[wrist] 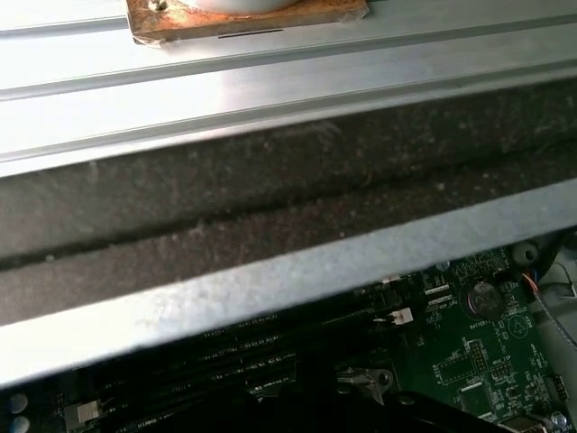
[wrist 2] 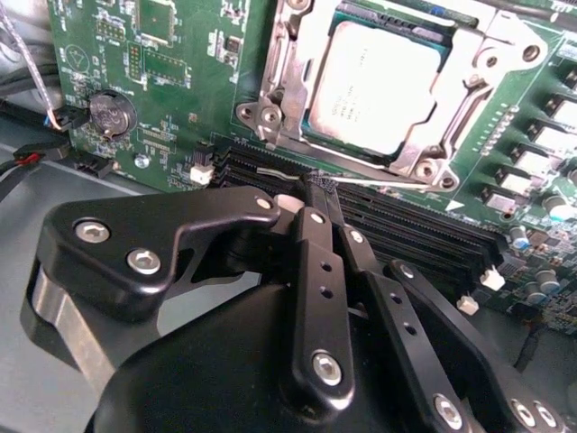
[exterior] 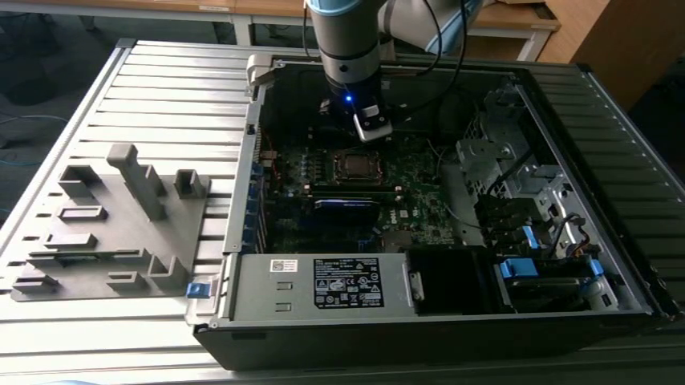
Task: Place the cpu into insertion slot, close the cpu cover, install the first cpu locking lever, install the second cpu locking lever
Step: 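Install the first cpu locking lever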
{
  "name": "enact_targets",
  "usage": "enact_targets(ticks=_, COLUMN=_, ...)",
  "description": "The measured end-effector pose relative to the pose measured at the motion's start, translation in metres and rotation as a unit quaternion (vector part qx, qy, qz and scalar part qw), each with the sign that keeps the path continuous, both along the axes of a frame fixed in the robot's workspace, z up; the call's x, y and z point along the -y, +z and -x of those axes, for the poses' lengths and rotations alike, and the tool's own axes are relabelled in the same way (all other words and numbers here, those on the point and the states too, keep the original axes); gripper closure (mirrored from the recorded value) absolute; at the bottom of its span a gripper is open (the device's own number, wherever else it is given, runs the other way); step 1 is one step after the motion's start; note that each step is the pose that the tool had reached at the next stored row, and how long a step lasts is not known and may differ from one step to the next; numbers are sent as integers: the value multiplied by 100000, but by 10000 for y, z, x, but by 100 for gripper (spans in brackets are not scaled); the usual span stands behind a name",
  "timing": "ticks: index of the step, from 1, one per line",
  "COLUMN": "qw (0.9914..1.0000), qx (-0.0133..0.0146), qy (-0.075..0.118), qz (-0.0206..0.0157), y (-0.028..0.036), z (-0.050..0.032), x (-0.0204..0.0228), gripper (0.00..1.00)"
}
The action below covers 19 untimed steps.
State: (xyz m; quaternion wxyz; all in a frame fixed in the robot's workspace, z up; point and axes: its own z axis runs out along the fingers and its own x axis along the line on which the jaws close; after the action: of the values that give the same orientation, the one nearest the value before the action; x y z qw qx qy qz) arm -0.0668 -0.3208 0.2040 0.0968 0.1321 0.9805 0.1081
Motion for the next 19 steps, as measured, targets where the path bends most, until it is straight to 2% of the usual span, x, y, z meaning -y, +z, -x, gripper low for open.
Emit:
enact_targets(ticks=6, qw=100000, qx=95, qy=3, qz=46, y=-10, z=1, x=-4, gripper=89)
enact_targets(ticks=11, qw=99998, qx=581, qy=7, qz=202, y=-39, z=10, x=-4, gripper=89)
enact_targets(ticks=15, qw=99993, qx=1067, qy=8, qz=553, y=-65, z=17, x=-4, gripper=89)
enact_targets(ticks=19, qw=99991, qx=1150, qy=10, qz=678, y=-71, z=22, x=-9, gripper=89)
